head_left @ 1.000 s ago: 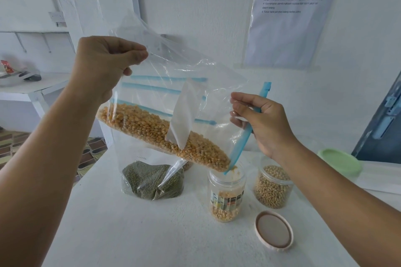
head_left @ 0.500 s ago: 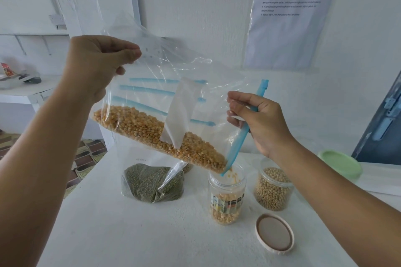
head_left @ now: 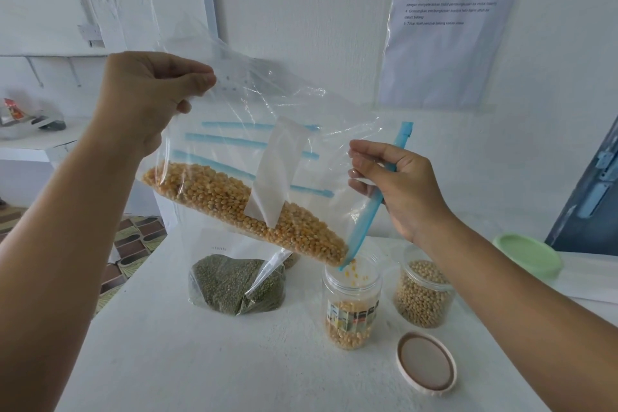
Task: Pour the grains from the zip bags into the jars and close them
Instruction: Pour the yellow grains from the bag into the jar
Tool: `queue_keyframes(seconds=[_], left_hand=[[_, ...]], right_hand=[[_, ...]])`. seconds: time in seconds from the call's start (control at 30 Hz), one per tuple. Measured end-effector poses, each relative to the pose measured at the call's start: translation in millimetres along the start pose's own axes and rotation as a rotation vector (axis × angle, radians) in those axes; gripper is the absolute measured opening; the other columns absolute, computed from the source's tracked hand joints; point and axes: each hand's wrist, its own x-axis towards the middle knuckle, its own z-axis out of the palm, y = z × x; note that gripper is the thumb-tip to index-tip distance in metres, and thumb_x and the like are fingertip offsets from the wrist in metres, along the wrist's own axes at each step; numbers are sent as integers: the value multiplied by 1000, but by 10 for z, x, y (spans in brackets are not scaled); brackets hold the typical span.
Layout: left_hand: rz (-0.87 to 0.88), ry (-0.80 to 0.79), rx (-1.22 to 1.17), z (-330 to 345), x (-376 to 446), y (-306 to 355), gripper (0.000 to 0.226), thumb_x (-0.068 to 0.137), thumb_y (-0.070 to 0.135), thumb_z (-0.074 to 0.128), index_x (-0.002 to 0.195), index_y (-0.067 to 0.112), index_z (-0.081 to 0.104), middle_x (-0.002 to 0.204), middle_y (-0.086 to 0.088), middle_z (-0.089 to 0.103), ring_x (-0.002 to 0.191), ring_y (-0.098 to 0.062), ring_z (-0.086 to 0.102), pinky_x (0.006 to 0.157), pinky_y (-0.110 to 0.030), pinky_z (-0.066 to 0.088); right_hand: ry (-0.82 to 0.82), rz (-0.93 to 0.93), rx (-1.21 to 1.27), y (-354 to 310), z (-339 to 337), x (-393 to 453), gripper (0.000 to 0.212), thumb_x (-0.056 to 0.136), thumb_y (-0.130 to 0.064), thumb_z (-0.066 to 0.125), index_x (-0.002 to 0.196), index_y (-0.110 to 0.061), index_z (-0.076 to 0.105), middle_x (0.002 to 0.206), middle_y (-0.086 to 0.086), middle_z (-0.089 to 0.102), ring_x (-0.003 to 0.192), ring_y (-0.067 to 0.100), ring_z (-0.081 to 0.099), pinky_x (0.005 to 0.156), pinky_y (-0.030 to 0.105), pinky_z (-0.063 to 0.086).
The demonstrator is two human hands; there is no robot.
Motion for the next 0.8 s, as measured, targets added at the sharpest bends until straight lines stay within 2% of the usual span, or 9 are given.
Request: queue_keyframes(seconds=[0.13, 0.23, 0.43, 0.8], left_hand=[[-9, -15, -13, 27, -27, -33, 13, 81, 19, 88, 92, 22, 82, 73, 6, 76, 69, -15, 60, 63, -22, 50], [-17, -14, -10, 30, -32, -21, 12, 81, 19, 88, 91, 23, 82, 74, 6, 77, 73, -18, 61, 64, -22, 51], [2, -2, 19, 39, -40, 30, 13, 83, 20, 87, 94, 22, 80, 70, 10, 75, 56, -4, 55, 62, -18, 50], [1, 14, 26, 29, -48, 50, 18, 84, 18, 86, 101, 16, 80, 67, 12, 74, 54, -2, 54, 60, -16, 49]], right_hand=[[6, 7, -4, 21, -26, -17, 22, 92, -4, 75, 110, -15, 80, 111, 12, 77, 87, 21, 71, 82, 34, 63], [6, 6, -4, 9, -33, -16, 21, 92, -4, 75, 109, -16, 81, 111, 13, 76, 87, 21, 71, 82, 34, 63], [3, 8, 15, 8, -9, -31, 21, 91, -4, 76, 107, -17, 81, 111, 14, 76, 85, 21, 71, 80, 32, 62], [1, 12, 23, 15, 5, -34, 21, 92, -4, 75, 110, -15, 81, 109, 10, 77, 85, 20, 71, 81, 33, 63]])
